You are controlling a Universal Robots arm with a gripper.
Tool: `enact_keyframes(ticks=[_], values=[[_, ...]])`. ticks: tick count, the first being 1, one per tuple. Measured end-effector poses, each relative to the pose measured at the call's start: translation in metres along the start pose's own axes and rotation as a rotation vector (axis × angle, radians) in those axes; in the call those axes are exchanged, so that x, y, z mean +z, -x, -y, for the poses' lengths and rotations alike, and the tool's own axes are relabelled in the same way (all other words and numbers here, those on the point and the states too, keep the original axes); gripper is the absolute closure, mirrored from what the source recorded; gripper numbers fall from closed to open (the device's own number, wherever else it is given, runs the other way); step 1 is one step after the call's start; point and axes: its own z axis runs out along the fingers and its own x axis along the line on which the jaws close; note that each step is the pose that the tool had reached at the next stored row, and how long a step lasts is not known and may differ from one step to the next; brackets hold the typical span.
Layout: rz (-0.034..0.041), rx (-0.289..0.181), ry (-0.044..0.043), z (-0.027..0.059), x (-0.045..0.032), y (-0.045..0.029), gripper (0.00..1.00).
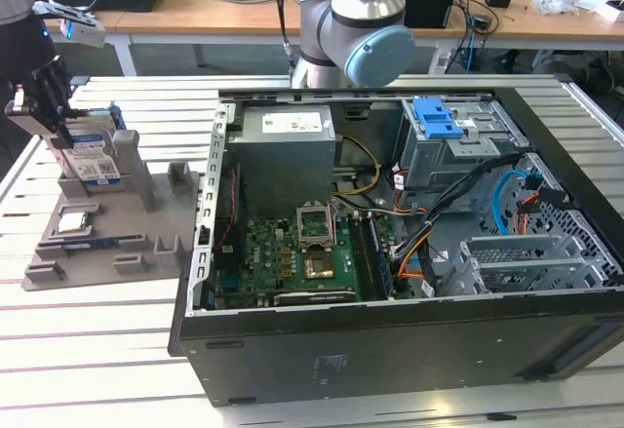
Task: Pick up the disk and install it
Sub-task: 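Pick up the disk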
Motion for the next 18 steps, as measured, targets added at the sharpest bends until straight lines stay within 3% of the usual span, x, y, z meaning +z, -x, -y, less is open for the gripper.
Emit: enact_keyframes(ticks=[16, 18], values=[[0.0000, 0.000, -0.0003, 0.0000, 0.0006, 0.0000, 0.63], [0.0003, 0.000, -0.0011, 0.0001, -0.0035, 0.0001, 0.63]])
